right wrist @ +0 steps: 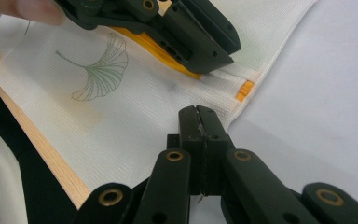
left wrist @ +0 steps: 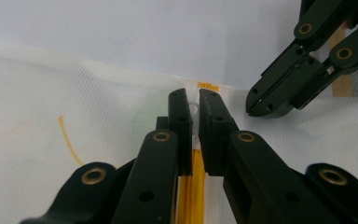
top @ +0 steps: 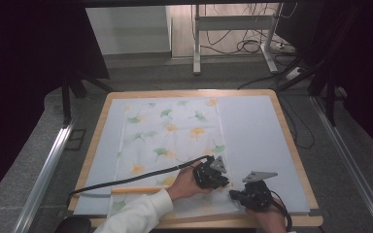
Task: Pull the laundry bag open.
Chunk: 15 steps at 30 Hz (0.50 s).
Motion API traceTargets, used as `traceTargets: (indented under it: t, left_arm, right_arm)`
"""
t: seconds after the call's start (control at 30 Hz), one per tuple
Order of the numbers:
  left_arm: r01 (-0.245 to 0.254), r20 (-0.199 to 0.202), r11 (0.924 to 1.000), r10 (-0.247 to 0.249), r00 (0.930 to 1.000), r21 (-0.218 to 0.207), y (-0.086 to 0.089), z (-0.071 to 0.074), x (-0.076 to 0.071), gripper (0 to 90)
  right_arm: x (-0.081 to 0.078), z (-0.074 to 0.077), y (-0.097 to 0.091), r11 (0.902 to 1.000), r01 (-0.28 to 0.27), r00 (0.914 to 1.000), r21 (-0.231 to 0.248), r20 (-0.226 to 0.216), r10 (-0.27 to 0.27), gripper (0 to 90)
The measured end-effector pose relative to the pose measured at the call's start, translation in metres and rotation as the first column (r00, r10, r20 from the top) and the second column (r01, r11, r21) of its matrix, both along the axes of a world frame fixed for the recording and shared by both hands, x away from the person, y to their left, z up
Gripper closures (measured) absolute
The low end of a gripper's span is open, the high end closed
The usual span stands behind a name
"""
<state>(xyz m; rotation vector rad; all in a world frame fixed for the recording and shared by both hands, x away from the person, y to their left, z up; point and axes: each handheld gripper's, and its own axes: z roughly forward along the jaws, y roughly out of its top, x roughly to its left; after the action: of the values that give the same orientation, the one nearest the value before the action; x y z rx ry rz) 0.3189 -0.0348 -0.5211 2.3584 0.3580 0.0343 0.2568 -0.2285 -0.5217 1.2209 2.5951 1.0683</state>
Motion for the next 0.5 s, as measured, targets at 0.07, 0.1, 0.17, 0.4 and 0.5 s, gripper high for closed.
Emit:
traceTargets:
  t: [0.07,0.1,0.17,0.4,0.5]
  left_arm:
    - [0.001,-0.003,1.0,-0.001,1.0,0.002,0.0008,0.0001,0.0003,85.2]
    - [0.002,-0.005,1.0,-0.002,1.0,0.003,0.0011,0.0001,0.0004,85.2]
    - [0.003,-0.005,1.0,-0.003,1.0,0.006,0.0013,0.0002,0.0004,85.2]
    - [0.007,-0.005,0.9999,-0.007,1.0,0.008,0.0032,0.0001,-0.0002,85.2]
    - [0.003,-0.034,0.9999,-0.003,0.9994,-0.012,0.0073,-0.0011,0.0016,85.2]
  right_arm:
    - [0.0002,0.0002,-0.0003,1.0,-0.001,1.0,0.0,-0.003,0.001,89.7]
    - [0.0001,-0.0001,-0.0002,1.0,0.001,1.0,0.004,-0.003,-0.001,89.7]
    - [0.0002,-0.0001,-0.0003,1.0,0.002,1.0,0.005,-0.004,-0.002,89.7]
    - [0.0003,-0.0003,-0.0005,1.0,0.002,1.0,0.006,-0.003,-0.002,89.7]
    - [0.0002,-0.0003,-0.0005,1.0,0.002,1.0,0.006,-0.002,-0.002,89.7]
